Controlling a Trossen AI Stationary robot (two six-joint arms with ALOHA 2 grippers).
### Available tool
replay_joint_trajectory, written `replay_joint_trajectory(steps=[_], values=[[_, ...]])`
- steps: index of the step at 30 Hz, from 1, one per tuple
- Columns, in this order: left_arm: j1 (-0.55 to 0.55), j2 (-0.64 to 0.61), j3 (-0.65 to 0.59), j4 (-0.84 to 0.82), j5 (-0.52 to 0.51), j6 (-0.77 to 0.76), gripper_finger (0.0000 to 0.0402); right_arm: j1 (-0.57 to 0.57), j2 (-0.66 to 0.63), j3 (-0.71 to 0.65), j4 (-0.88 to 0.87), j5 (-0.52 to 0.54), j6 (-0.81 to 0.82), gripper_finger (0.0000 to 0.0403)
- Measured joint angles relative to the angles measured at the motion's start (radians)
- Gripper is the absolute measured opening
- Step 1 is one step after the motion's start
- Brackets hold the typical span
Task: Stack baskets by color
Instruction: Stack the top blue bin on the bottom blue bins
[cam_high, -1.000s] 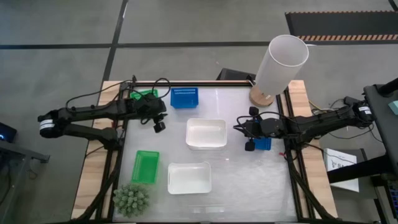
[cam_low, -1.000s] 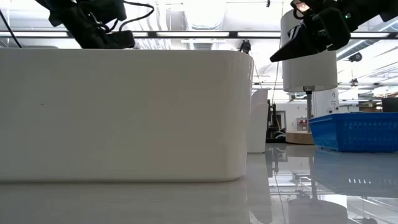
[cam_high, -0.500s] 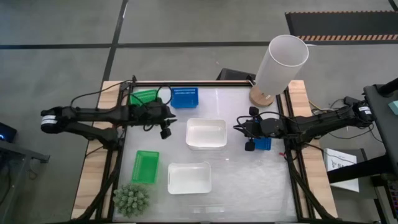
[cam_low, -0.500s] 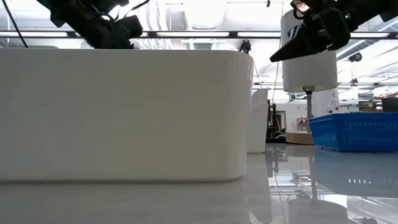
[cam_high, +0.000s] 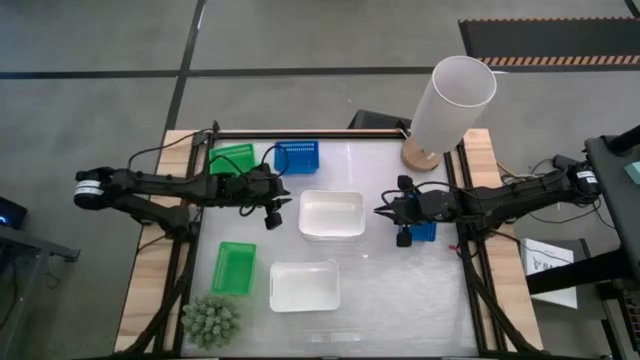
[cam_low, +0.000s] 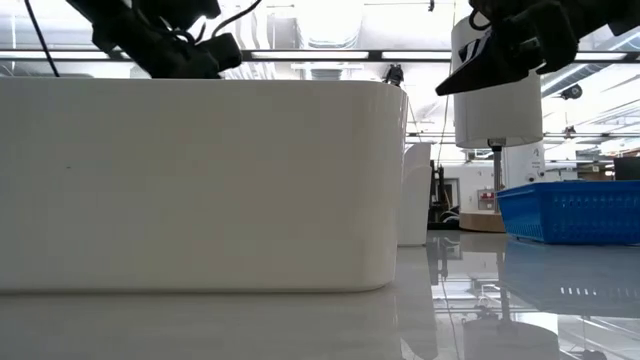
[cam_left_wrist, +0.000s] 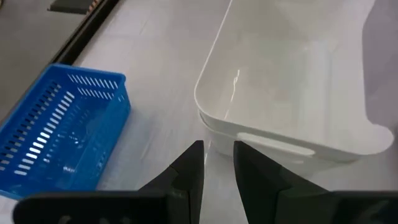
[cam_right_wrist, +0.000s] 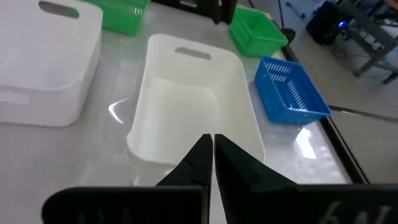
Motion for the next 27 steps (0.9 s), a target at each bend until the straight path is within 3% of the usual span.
replay_joint_trajectory(steps=[8,20,27], values=[[0.000,0.009,0.000,0.049,-0.011,0.008,0.0070,0.000,0.019,-0.042,0.121,-0.001,-0.062,0.0009],[0.000,0.009,0.000,0.240,-0.028,-0.001,0.0070,0.000,0.000,-0.103,0.252,-0.101,-0.228,0.0009],[-0.001,0.009,-0.004,0.289,-0.045,-0.128,0.0070,0.000,-0.035,-0.284,0.634,-0.165,-0.318,0.0009]])
